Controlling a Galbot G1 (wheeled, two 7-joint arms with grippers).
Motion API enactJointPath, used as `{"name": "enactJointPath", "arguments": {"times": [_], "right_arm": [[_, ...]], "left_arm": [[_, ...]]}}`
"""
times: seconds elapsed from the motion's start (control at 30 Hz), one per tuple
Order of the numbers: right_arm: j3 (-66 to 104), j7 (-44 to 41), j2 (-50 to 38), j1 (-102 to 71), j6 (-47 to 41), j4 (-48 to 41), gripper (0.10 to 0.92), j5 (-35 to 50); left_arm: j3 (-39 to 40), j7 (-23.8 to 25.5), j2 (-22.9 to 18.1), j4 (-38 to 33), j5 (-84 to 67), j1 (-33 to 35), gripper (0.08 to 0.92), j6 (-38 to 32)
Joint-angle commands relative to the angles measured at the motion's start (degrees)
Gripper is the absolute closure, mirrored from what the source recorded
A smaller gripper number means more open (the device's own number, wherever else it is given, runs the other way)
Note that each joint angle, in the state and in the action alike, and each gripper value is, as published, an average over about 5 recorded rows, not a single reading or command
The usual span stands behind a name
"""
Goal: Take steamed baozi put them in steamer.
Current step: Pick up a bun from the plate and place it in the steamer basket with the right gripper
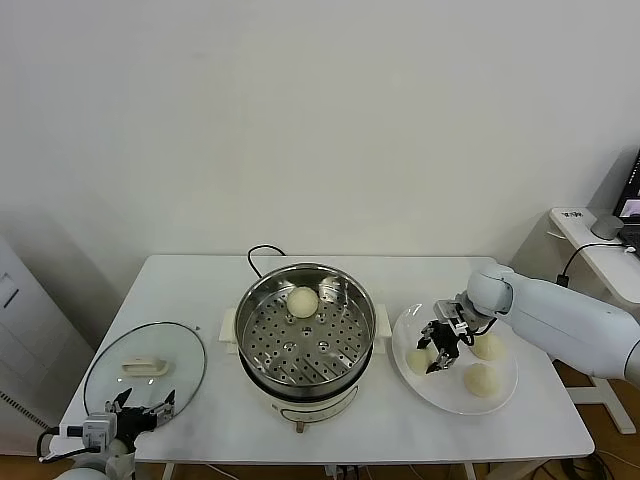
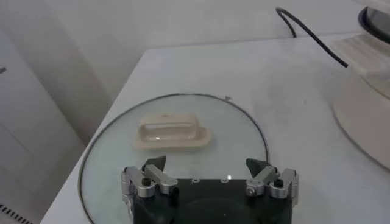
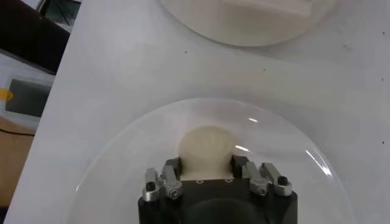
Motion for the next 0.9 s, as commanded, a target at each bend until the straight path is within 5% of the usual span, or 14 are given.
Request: {"name": "enactJointPath", "arguments": {"times": [0.03,0.47,0.9], "right_arm": [[-0.14,-0.88,-0.38,0.6,-0.43,0.59,0.558,-0.25],[-24.56,-7.29,-4.93,37.67,-9.66,11.73,0.558,20.9],[-29.72,-5.44,6.84,53.68,-21.24,15.51,0.558,40.25]], "left_arm": [[0.01,-0.14,-0.32,-0.01,0.25,0.01,0.177,0.22],[0.07,-0.33,-0.35,-0.33,0.57,0.08,0.177,0.4],[0.47,-0.36,0.01,-0.67,0.55,-0.06,0.177,0.31]]}}
